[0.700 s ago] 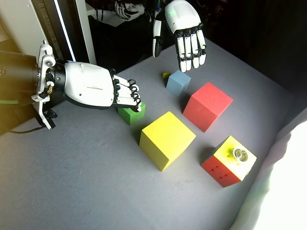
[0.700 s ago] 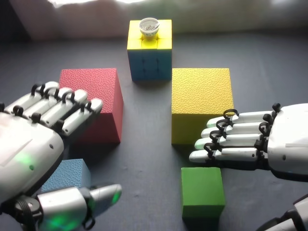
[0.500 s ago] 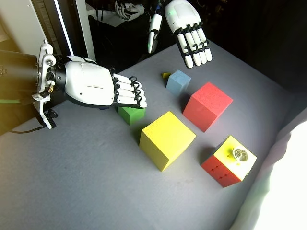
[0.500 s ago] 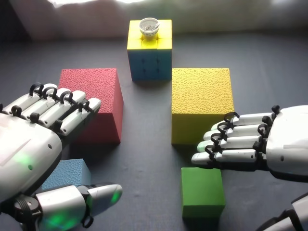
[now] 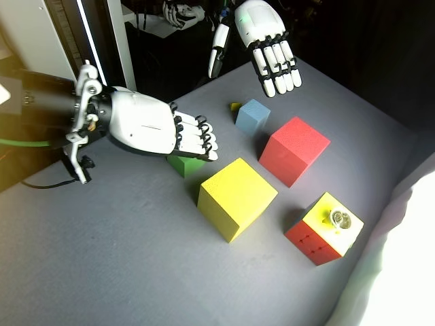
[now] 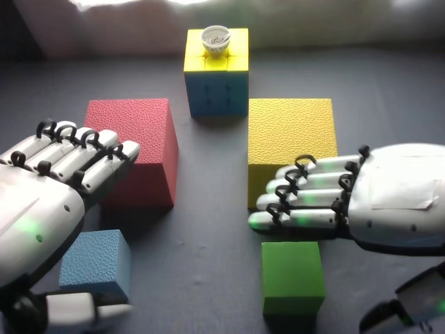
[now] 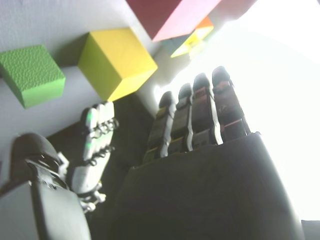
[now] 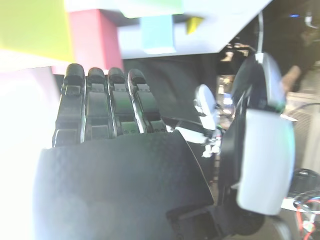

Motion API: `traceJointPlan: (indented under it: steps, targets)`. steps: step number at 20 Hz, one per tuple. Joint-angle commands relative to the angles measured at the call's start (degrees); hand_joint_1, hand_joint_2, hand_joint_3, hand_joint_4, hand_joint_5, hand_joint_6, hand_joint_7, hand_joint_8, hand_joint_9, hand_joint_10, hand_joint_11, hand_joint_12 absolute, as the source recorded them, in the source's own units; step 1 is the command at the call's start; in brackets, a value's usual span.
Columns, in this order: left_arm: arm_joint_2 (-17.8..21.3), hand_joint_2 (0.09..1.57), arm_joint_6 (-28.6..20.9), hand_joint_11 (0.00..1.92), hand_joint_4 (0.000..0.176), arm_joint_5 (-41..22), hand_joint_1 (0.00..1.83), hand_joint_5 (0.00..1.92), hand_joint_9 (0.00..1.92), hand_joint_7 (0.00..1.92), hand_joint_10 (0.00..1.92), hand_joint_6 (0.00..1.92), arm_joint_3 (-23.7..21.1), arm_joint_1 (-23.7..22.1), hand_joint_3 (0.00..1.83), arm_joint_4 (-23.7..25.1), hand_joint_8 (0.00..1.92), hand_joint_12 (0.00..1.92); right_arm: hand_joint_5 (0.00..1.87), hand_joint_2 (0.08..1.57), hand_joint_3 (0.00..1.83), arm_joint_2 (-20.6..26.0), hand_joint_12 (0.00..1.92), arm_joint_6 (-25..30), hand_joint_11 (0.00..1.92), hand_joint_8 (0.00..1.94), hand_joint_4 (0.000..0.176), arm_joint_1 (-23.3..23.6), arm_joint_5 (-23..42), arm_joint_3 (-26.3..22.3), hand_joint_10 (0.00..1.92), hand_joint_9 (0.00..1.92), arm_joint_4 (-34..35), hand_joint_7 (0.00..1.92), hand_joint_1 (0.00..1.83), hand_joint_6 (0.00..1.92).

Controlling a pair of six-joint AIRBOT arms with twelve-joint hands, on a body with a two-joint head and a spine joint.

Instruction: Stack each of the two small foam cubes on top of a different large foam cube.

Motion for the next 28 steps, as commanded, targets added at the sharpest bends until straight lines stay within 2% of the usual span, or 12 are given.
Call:
traceJointPlan:
  steps: [1, 2, 3, 4, 6, 8, 18, 19, 22, 28]
  targets:
    - [0.13, 0.95, -0.01, 0.00, 0.000, -4.55, 1.01, 0.00, 0.00, 0.00, 0.00, 0.00, 0.26, -0.19, 0.00, 2.23, 0.00, 0.00, 0.00, 0.92, 0.01, 0.39, 0.28, -1.67, 0.00, 0.00, 0.000, 0.62, 4.29, -0.19, 0.00, 0.02, 1.54, 0.00, 0.80, 0.00]
    - [0.16, 0.94, -0.28, 0.00, 0.000, -3.87, 1.15, 0.00, 0.00, 0.00, 0.00, 0.00, 0.39, 0.26, 0.00, 1.95, 0.00, 0.00, 0.00, 0.90, 0.00, 0.15, 0.21, -4.70, 0.00, 0.00, 0.000, 0.60, 4.27, -0.19, 0.00, 0.00, 1.54, 0.00, 0.93, 0.00]
    - [0.23, 0.93, -1.25, 0.00, 0.000, -4.02, 1.18, 0.00, 0.00, 0.00, 0.00, 0.00, 0.43, 1.08, 0.00, 1.95, 0.00, 0.00, 0.00, 0.89, 0.00, -0.28, 0.15, -7.34, 0.00, 0.00, 0.000, 0.53, 4.16, -0.18, 0.00, 0.00, 1.54, 0.00, 0.99, 0.00]
    - [0.24, 0.97, -2.08, 0.00, 0.000, -4.10, 1.17, 0.00, 0.00, 0.00, 0.00, 0.00, 0.47, 1.75, 0.00, 1.95, 0.00, 0.00, 0.00, 0.89, 0.00, -0.71, 0.14, -9.45, 0.00, 0.00, 0.000, 0.38, 4.11, -0.19, 0.00, 0.00, 1.54, 0.00, 1.01, 0.00]
    - [0.19, 0.98, -2.70, 0.00, 0.000, -4.09, 1.19, 0.00, 0.00, 0.00, 0.00, 0.00, 0.39, 2.65, 0.01, 1.42, 0.00, 0.00, 0.00, 0.87, 0.00, -1.89, 0.09, -12.77, 0.00, 0.00, 0.000, -0.01, 3.71, -0.19, 0.00, 0.00, 1.53, 0.00, 1.17, 0.00]
    - [0.07, 0.99, -2.73, 0.00, 0.000, -4.05, 1.17, 0.00, 0.00, 0.00, 0.00, 0.00, 0.28, 3.15, 0.01, 0.59, 0.00, 0.00, 0.00, 0.89, 0.00, -3.11, 0.04, -15.51, 0.00, 0.00, 0.000, -0.69, 3.48, -0.15, 0.00, 0.00, 1.53, 0.00, 1.22, 0.00]
    - [-4.65, 1.02, -2.71, 0.00, 0.000, -4.16, 1.18, 0.00, 0.00, 0.00, 0.00, 0.00, 0.71, 7.32, 0.02, -3.24, 0.00, 0.00, 0.00, 0.92, 0.01, -11.00, 0.00, -23.13, 0.00, 0.00, 0.000, -2.99, 1.99, 3.64, 0.00, 0.00, 1.53, 0.00, 1.15, 0.00]
    - [-5.21, 1.03, -2.55, 0.00, 0.000, -4.16, 1.17, 0.00, 0.00, 0.00, 0.00, 0.00, 0.93, 7.47, 0.02, -3.45, 0.00, 0.00, 0.00, 0.91, 0.00, -11.74, 0.01, -23.29, 0.01, 0.00, 0.000, -2.94, 1.65, 4.11, 0.00, 0.00, 1.57, 0.00, 1.20, 0.00]
    - [-7.23, 1.03, -2.09, 0.00, 0.000, -4.16, 1.20, 0.00, 0.00, 0.00, 0.00, 0.00, 1.92, 7.80, 0.01, -4.08, 0.00, 0.00, 0.00, 0.91, 0.00, -13.71, 0.02, -30.53, 0.03, 0.00, 0.000, -2.84, 1.62, 5.01, 0.00, 0.00, 7.58, 0.00, 1.19, 0.00]
    - [-10.65, 1.01, -1.93, 0.00, 0.000, -4.16, 1.20, 0.00, 0.00, 0.00, 0.00, 0.00, 4.75, 8.21, 0.00, -4.33, 0.00, 0.00, 0.00, 0.92, 0.00, -15.60, 0.02, -32.46, 0.03, 0.00, 0.000, -2.91, 1.63, 6.98, 0.00, 0.00, 10.11, 0.00, 1.18, 0.00]
